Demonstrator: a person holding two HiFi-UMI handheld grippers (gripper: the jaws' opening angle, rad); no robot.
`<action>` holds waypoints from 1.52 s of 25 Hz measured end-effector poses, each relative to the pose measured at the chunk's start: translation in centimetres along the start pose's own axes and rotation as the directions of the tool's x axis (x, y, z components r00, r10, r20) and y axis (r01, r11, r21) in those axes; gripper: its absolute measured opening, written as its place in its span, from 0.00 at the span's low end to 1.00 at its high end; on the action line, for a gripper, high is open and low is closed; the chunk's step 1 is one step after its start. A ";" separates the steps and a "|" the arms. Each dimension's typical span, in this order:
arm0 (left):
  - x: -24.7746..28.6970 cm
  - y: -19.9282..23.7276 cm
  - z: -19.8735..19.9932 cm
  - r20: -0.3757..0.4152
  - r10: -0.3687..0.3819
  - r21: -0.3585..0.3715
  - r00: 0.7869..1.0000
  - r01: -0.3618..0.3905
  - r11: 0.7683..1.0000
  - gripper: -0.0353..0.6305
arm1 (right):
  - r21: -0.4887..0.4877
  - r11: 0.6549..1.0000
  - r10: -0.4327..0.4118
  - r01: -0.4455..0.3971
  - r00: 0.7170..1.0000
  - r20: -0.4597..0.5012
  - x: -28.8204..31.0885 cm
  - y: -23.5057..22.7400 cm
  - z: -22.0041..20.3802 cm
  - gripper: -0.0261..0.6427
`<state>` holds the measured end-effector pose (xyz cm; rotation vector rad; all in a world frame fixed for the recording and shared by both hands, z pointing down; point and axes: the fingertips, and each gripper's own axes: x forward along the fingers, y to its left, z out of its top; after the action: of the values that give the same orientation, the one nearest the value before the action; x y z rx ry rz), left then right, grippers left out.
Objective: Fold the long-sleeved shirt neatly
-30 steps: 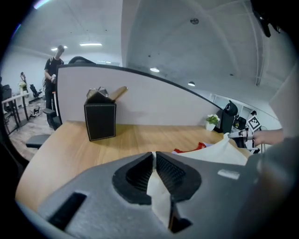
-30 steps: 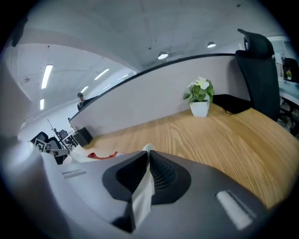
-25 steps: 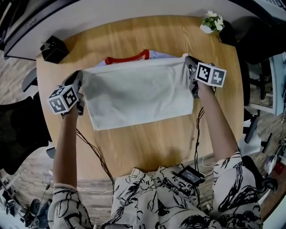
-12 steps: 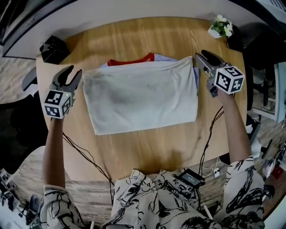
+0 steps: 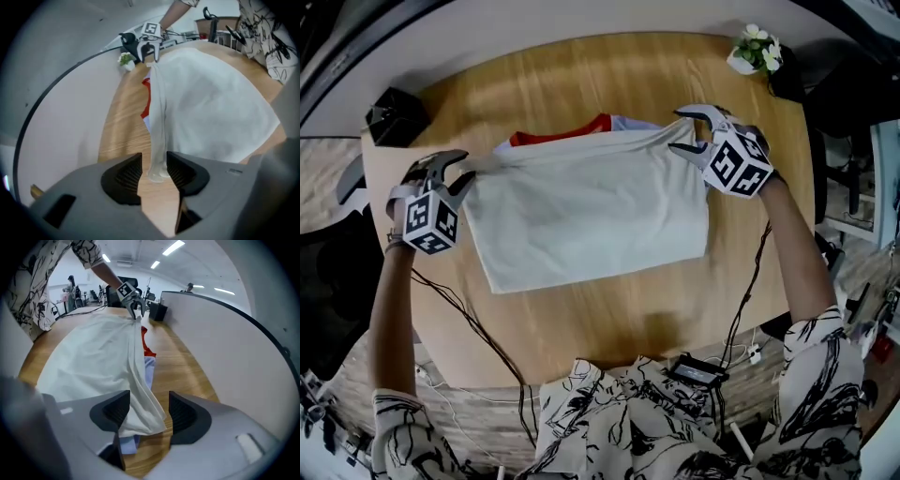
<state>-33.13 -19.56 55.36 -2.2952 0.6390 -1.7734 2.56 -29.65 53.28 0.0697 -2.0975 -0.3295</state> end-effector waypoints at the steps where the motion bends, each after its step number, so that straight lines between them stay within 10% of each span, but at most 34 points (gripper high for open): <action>1: 0.3 -0.1 0.2 -0.006 -0.004 0.015 1.000 0.004 1.000 0.30 | -0.023 1.000 0.006 -0.006 1.000 -0.019 0.4 0.1 -0.1 0.45; 7: 0.7 0.4 0.5 0.015 -0.033 -0.058 0.999 0.033 0.998 0.07 | -0.026 0.999 0.034 -0.035 0.999 -0.037 1.7 0.0 0.0 0.32; 13: 1.0 2.4 0.2 0.087 -0.069 -0.354 0.994 0.096 0.930 0.08 | 0.068 0.998 0.008 -0.005 0.999 -0.048 2.0 -1.6 -0.7 0.07; 20: 2.6 3.9 -1.0 0.120 -0.075 -0.692 0.990 0.137 0.709 0.18 | 0.325 0.943 -0.055 0.076 0.996 -0.074 2.9 -2.6 -2.5 0.16; 23: 1.4 5.7 -1.5 0.225 0.078 -0.853 0.971 0.158 0.497 0.35 | 0.621 0.777 -0.142 0.099 0.990 0.020 1.4 -4.1 -3.6 0.22; 24: 0.3 6.5 -1.9 0.224 0.162 -0.874 0.961 0.124 0.469 0.36 | 0.703 0.704 -0.197 0.106 0.979 0.050 0.3 -4.8 -4.0 0.25; 26: -2.7 7.4 -2.2 0.200 0.297 -0.878 0.934 0.036 0.478 0.38 | 0.793 0.597 -0.307 0.120 0.947 0.088 -2.5 -5.4 -4.4 0.28; 29: -7.3 5.5 -1.0 0.225 0.378 -0.880 0.898 0.021 0.475 0.43 | 0.828 0.546 -0.407 0.125 0.904 0.132 -7.2 -3.9 -3.8 0.37; 33: -12.2 -0.9 1.0 0.242 0.395 -0.891 0.886 0.043 0.451 0.44 | 0.831 0.543 -0.443 0.122 0.882 0.160 -11.9 1.4 -2.9 0.39; 38: -13.7 -12.0 3.5 0.227 0.309 -0.900 0.924 0.078 0.428 0.44 | 0.808 0.578 -0.353 0.116 0.928 0.120 -13.2 11.0 -3.4 0.40</action>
<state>-29.79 -3.31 46.95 -2.9320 2.0098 -0.8736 13.27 -17.32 46.83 0.9012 -2.3552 0.5127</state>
